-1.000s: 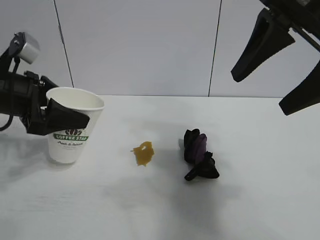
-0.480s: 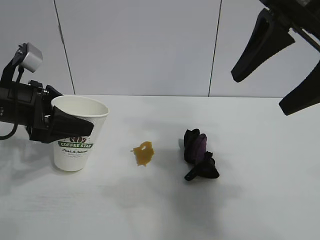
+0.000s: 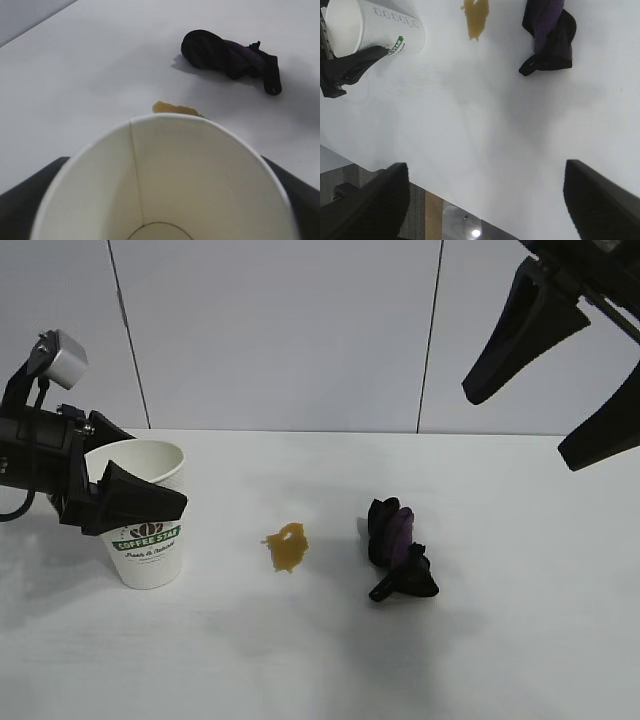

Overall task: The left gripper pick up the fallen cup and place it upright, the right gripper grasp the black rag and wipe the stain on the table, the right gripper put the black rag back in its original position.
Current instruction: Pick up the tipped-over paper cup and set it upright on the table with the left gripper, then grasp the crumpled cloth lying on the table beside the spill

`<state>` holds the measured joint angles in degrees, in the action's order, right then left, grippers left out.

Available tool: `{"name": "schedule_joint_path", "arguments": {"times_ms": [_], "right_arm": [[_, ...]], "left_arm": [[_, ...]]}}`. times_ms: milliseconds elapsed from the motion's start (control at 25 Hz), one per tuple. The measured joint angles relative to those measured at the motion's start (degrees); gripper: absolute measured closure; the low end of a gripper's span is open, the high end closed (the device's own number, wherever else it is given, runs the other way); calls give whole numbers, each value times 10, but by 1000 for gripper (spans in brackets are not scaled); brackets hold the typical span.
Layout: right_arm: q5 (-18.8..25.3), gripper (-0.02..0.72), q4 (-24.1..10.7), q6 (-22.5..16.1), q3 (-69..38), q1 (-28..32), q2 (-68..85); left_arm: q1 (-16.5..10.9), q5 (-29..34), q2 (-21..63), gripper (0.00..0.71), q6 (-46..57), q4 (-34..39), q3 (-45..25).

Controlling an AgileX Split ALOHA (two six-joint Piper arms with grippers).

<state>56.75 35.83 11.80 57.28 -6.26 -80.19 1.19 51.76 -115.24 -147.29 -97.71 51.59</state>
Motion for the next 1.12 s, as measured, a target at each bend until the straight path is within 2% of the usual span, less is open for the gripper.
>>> {"name": "schedule_joint_path", "arguments": {"times_ms": [320,440,640,1120], "right_arm": [[0,126,0,0,0,0,0],[0,126,0,0,0,0,0],[0,126,0,0,0,0,0],[-3,126,0,0,0,0,0]], "left_arm": [[0,-28,36,50,53,9,0],[0,-52,54,50,102,39,0],[0,-58,79,50,172,95,0],[0,-91,142,46,282,165,-1]]}}
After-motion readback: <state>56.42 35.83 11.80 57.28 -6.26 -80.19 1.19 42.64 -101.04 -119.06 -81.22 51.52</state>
